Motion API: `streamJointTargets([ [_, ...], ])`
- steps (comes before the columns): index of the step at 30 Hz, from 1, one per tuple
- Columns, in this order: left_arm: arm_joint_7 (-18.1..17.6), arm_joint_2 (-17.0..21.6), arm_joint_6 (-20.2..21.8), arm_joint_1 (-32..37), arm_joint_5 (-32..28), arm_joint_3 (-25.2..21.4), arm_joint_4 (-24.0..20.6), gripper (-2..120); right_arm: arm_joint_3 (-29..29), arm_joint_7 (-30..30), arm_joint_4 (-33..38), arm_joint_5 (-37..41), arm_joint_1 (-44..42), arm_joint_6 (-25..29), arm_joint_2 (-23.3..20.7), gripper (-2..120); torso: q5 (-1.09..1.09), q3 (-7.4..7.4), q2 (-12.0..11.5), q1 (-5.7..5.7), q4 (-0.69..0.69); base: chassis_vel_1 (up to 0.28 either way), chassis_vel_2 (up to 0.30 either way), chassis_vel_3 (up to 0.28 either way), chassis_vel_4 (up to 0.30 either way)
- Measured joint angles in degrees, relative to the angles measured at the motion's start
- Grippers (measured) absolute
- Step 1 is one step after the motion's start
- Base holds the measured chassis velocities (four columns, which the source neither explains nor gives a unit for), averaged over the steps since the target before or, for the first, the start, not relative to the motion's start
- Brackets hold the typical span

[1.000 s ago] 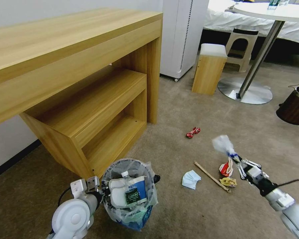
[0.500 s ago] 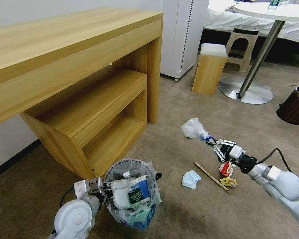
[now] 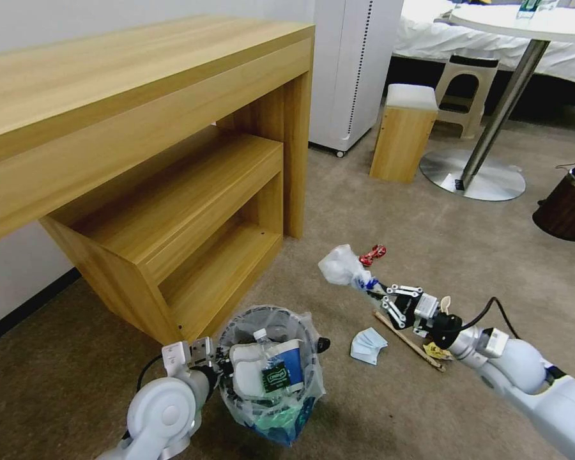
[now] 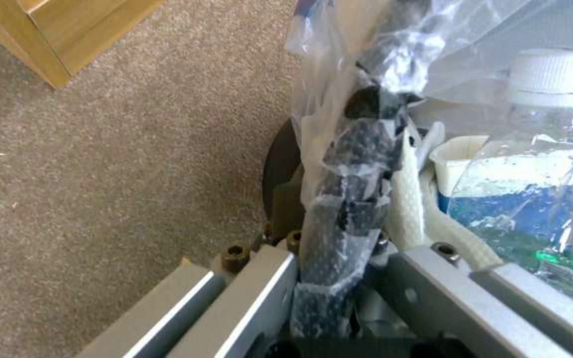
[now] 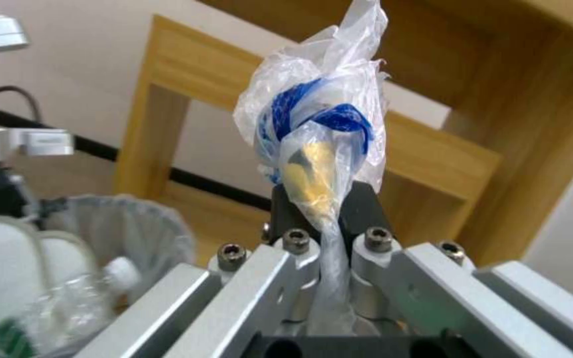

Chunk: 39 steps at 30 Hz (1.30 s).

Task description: Pick up the trash bin and place the garbage on the floor into it.

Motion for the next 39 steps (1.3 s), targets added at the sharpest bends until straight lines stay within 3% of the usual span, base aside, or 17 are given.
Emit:
streamJointTargets([
  [8,0.1,-0.6,0.0,-0.3,0.5,0.6,0.8,0,-8.1,-1.8,0.6,1.7,2.7,0.4,0.1,0,0.00,0.00,0.0,0.00,0.00,0.000,0.000,0.000,0.000],
  [20,0.1,-1.4,0.1,-2.1,0.8,1.8,2.0,0,-20.9,1.8,2.2,2.9,11.1,0.4,-0.1,0,-0.01,0.00,0.0,-0.01,0.00,0.000,0.000,0.000,0.000],
  [34,0.1,-2.3,0.1,-3.8,0.5,2.4,3.0,0,-35.8,4.3,1.8,5.9,24.8,0.3,3.8,0,-0.03,0.01,0.0,-0.01,0.00,0.000,0.000,0.000,0.000],
  [39,0.1,-2.5,0.1,-3.8,0.5,2.3,3.1,0,-38.1,4.5,0.9,6.0,26.4,0.3,5.3,0,-0.03,0.01,0.0,-0.01,-0.02,0.000,0.000,0.000,0.000],
])
